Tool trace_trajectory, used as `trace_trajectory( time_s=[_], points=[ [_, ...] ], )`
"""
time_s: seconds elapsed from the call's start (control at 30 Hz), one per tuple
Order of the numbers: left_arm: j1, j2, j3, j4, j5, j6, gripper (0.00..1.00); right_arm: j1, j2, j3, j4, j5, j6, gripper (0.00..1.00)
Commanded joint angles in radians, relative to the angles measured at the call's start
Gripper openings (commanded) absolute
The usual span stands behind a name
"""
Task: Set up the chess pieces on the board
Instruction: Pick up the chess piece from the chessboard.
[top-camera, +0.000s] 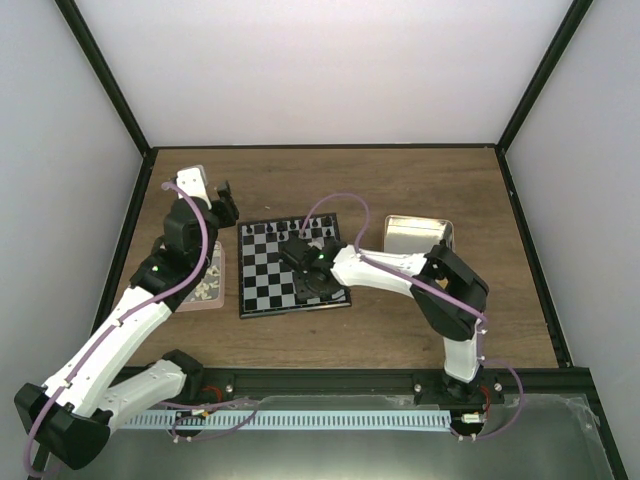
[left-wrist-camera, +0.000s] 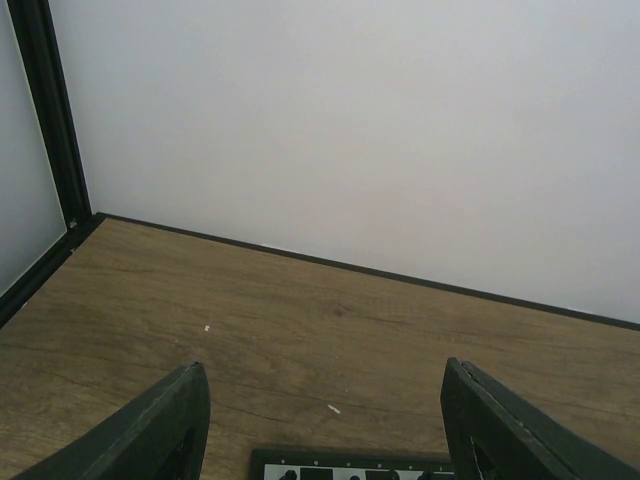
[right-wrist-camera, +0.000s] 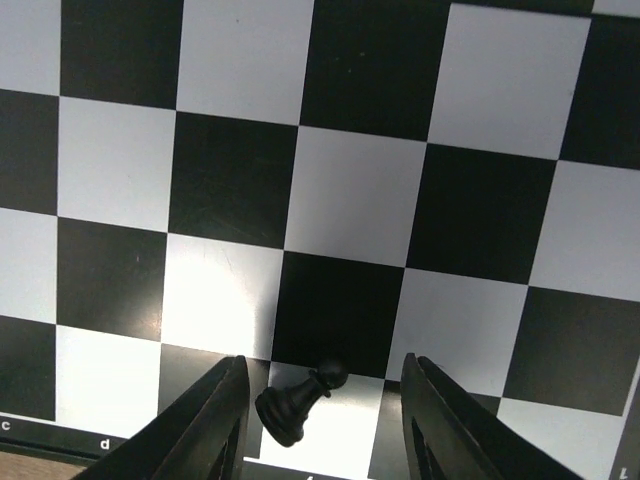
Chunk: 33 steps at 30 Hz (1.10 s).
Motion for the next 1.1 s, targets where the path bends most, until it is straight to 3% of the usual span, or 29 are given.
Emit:
trace_trajectory(
  time_s=[0.0,0.27,0.6,0.87,1.07],
  points=[
    [0.007,-0.015,-0.002,0.004,0.004,-0.001,0.66,0.021,0.019,0.025,-0.022,0.023,0.030,0.43],
    [0.006,-0.009,-0.001,0.007,0.010,-0.004,0.65,0.029,0.007,-0.025,-0.035,0.023,0.057,0.41],
    [0.006,-0.006,-0.001,0.009,0.012,-0.005,0.66,0.032,0.001,-0.055,-0.038,0.017,0.082,0.25],
    [0.006,0.000,-0.001,0.011,0.021,-0.008,0.66,0.034,-0.011,-0.060,-0.065,0.031,0.091,0.32],
    [0.007,0.000,-0.002,0.010,0.020,-0.009,0.65,0.040,-0.020,-0.072,-0.065,0.016,0.091,0.24]
  ],
)
